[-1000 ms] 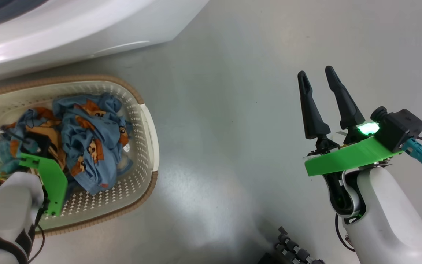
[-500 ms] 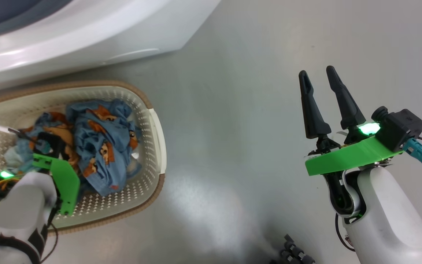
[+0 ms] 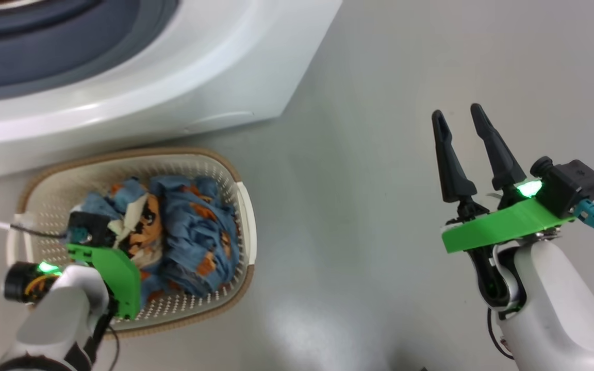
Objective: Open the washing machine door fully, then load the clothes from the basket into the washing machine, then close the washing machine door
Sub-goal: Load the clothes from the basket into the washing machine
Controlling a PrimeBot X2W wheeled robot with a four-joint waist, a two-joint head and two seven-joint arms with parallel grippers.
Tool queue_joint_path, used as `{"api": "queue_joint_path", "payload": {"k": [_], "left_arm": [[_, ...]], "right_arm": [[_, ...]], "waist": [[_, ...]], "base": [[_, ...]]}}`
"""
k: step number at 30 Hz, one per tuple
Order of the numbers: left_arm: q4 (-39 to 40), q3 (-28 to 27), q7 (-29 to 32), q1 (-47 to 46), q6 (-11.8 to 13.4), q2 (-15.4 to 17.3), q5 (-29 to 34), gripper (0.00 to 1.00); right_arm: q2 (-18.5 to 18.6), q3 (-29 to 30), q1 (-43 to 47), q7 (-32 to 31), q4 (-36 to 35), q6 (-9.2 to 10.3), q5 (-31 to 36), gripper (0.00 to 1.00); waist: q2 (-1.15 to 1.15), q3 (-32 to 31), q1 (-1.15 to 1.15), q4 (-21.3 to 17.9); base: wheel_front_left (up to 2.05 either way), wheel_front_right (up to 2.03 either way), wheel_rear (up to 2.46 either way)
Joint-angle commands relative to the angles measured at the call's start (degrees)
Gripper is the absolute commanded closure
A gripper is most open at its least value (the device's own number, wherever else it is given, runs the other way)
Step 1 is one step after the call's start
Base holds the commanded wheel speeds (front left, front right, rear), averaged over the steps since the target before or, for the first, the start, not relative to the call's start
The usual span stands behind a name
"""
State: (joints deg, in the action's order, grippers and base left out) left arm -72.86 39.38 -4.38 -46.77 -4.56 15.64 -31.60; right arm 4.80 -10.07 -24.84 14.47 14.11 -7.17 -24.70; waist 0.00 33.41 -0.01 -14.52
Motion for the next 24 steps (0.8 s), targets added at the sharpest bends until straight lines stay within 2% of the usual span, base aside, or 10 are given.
{"api": "queue_joint_path", "payload": {"k": [1, 9, 16, 22, 24], "left_arm": [[0.86, -1.69, -1.33, 1.29, -0.2, 1.17, -0.72, 1.0], [2.17, -3.78, -6.17, 4.84, -2.05, -0.61, -4.59, 1.0], [4.98, -5.08, -8.97, 7.13, -2.64, -1.92, -7.23, 1.0], [11.01, -6.7, -10.39, 9.38, -2.81, -1.93, -8.86, 1.0], [15.26, -7.96, -10.56, 10.98, -2.83, -1.46, -9.23, 1.0]], "right_arm": [[0.79, -0.58, 2.28, 0.53, -0.84, -0.32, 0.02, 0.0], [2.99, -0.95, 4.07, 0.53, 0.19, -0.32, -0.78, 0.0], [4.81, -1.2, 5.4, 0.53, 0.83, -0.32, -1.47, 0.0], [6.19, -1.38, 6.66, 0.53, 1.48, -0.32, -2.21, 0.0], [6.93, -1.49, 7.46, 0.53, 1.87, -0.32, -2.62, 0.0]], "waist": [[0.0, -3.19, 0.01, 1.26], [0.0, -9.27, 0.01, 2.99], [0.0, -14.25, 0.01, 5.29], [0.0, -18.39, 0.01, 7.31], [0.0, -20.4, 0.01, 8.16]], "base": [[0.0, 0.0, 0.0], [0.0, 0.0, 0.0], [0.0, 0.0, 0.0], [0.0, 0.0, 0.0], [0.0, 0.0, 0.0]]}}
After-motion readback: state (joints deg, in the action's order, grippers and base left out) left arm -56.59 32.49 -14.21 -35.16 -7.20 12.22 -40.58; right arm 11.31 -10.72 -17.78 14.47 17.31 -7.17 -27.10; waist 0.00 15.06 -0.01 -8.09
